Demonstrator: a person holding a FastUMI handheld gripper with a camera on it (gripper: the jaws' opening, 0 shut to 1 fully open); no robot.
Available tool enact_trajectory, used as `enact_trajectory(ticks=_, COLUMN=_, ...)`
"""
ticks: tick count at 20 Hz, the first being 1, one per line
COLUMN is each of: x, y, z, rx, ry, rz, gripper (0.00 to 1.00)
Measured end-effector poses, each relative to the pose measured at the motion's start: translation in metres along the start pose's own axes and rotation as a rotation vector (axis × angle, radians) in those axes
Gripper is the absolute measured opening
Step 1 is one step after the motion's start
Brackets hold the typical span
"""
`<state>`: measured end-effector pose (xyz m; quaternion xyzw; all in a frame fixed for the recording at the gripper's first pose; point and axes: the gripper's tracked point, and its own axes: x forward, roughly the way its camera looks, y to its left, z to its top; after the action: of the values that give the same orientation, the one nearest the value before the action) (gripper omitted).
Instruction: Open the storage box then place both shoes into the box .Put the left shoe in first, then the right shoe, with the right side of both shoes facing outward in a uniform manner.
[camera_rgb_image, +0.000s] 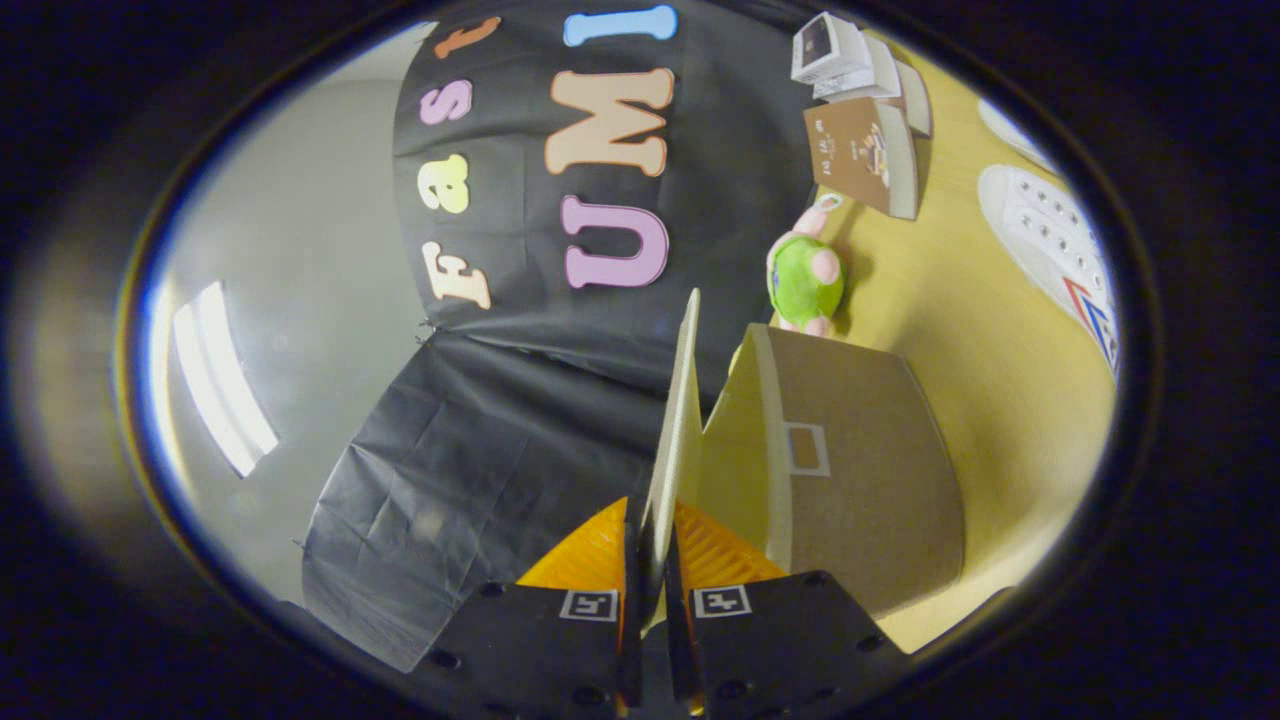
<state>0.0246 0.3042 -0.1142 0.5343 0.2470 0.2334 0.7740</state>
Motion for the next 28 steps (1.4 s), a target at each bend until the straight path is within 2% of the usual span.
enact_trajectory(ticks=4, x=0.019, y=0.045, z=-0.011, rx=-0.076, ry=0.013, rz=0.041, gripper=0.16)
enact_trajectory(ticks=7, x=0.037, y=0.080, z=-0.043, rx=-0.183, ry=0.055, rz=0.077, gripper=0.19)
enact_trajectory(ticks=12, x=0.079, y=0.119, z=-0.104, rx=-0.276, ry=0.134, rz=0.124, gripper=0.19)
enact_trajectory(ticks=17, x=0.117, y=0.123, z=-0.155, rx=-0.301, ry=0.198, rz=0.107, gripper=0.19)
enact_trajectory(ticks=23, x=0.158, y=0.104, z=-0.219, rx=-0.503, ry=0.291, rz=-0.001, gripper=0.19)
enact_trajectory(ticks=26, x=0.170, y=0.093, z=-0.239, rx=-0.567, ry=0.313, rz=-0.020, gripper=0.28)
enact_trajectory(ticks=28, x=0.172, y=0.095, z=-0.256, rx=-0.538, ry=0.363, rz=0.008, gripper=0.35)
